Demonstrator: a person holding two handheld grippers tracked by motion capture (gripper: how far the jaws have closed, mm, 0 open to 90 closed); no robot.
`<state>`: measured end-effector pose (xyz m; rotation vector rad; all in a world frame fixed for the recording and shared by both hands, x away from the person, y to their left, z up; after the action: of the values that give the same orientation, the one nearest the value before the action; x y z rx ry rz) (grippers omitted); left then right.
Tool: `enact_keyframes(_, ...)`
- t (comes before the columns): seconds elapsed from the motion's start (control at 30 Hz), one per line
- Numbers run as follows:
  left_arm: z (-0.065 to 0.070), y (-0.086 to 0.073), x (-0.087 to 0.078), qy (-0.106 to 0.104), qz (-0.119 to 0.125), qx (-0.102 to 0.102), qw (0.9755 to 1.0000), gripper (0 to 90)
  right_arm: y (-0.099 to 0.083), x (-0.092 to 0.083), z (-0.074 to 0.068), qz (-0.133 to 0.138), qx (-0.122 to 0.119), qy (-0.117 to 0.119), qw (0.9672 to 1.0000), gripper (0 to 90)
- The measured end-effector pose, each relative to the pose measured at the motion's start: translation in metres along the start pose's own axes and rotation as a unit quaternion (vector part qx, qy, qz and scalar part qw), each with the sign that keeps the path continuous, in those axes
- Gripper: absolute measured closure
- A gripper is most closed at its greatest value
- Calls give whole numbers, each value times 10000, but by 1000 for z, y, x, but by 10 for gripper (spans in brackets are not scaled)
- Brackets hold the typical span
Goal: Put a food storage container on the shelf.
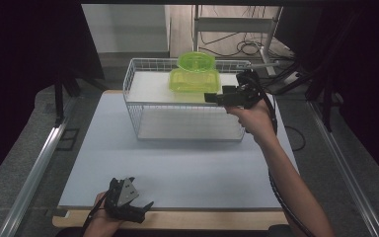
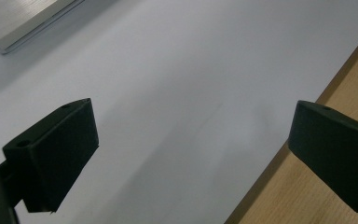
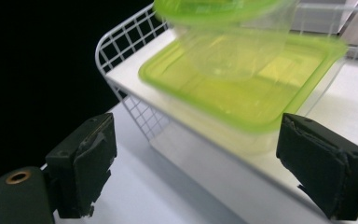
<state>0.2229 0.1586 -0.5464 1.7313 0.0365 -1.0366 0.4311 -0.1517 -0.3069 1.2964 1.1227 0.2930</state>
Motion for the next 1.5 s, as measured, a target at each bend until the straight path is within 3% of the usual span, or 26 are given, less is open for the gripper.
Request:
enact_keyframes(0.53,-1,0,0,-46,75,-93,9999,10,-47,3,-19,-182,-235,160,9994,77)
enact_keyframes(0.7,-1,0,0,-27,79,-71,9999,10,-65,9,-23,-246,-461,38,9986,54)
enact_keyframes(1.03,-2,0,-1,-78,91,-118,9999,7,-98,13,-20,-298,-546,-106,9980,34)
enact_keyframes(1.2,-3,1,-1,-221,174,-225,9994,7,-113,12,-18,-272,-551,-212,9979,34)
enact_keyframes(1.33,-5,1,-3,-448,342,-440,9974,17,-122,13,-16,-320,-612,-276,9972,34)
enact_keyframes(1.5,-6,1,-2,-563,278,-582,9963,22,-131,14,-18,-333,-710,-321,9964,32)
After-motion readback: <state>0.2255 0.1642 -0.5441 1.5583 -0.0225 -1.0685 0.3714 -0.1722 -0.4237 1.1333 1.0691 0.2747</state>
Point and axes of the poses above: each handheld gripper's, and its own axes: x roughly forward along the jaws, y roughly out of its top, z roughly to its right, the point moved 2 cm from there along x, roughly forward along the jaws, and after that the axes turned 8 degrees about -x, right-handed, at the moved point
